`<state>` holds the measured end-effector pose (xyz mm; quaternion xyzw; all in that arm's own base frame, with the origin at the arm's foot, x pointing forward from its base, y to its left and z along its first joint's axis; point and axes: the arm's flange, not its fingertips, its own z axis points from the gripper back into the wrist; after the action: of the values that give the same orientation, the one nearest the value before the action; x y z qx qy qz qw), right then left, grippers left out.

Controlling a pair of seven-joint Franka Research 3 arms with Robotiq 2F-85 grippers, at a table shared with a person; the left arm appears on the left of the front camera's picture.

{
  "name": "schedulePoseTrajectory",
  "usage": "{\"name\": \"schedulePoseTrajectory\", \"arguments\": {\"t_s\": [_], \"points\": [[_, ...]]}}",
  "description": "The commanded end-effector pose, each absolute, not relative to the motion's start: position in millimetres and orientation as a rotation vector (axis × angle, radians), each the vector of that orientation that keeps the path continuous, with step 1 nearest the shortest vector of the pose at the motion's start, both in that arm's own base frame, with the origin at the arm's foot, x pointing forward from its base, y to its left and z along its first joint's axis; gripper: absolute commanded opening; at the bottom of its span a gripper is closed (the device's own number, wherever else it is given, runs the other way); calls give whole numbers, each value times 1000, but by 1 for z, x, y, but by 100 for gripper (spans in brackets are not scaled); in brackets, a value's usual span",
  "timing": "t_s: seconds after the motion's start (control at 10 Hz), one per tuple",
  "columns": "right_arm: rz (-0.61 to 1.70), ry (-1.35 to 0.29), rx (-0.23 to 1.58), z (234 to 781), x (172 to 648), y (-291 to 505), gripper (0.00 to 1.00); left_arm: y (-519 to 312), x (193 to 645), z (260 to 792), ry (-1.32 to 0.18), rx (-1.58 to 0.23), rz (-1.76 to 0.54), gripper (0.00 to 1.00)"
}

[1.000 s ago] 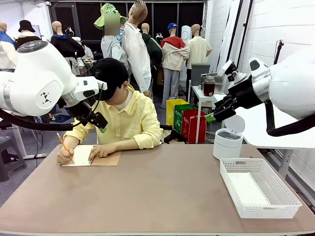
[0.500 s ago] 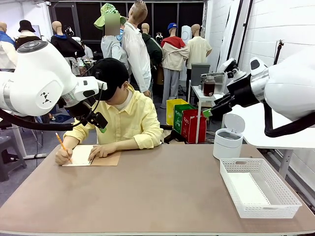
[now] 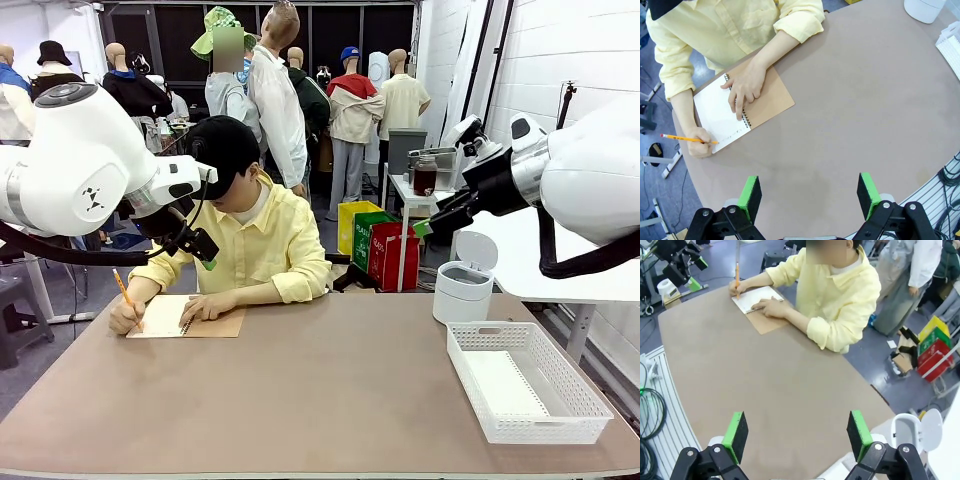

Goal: Sort the paper based on its condition.
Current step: If a person hands you a paper, place it in the Organizing basket , and if it's crumpled, put it in the Trash can.

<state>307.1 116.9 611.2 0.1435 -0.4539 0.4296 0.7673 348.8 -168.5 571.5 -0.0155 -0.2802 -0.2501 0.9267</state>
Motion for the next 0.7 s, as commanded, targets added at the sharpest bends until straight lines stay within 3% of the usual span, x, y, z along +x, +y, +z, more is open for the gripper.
{"name": "schedulePoseTrajectory", "arguments": {"t_s": [0.0, 0.6], "points": [[949, -987, 312, 609, 309, 117, 100, -168, 348, 572, -576, -28, -519, 100], [949, -987, 312, 609, 309, 117, 100, -168, 348, 572, -576, -28, -519, 100]]}}
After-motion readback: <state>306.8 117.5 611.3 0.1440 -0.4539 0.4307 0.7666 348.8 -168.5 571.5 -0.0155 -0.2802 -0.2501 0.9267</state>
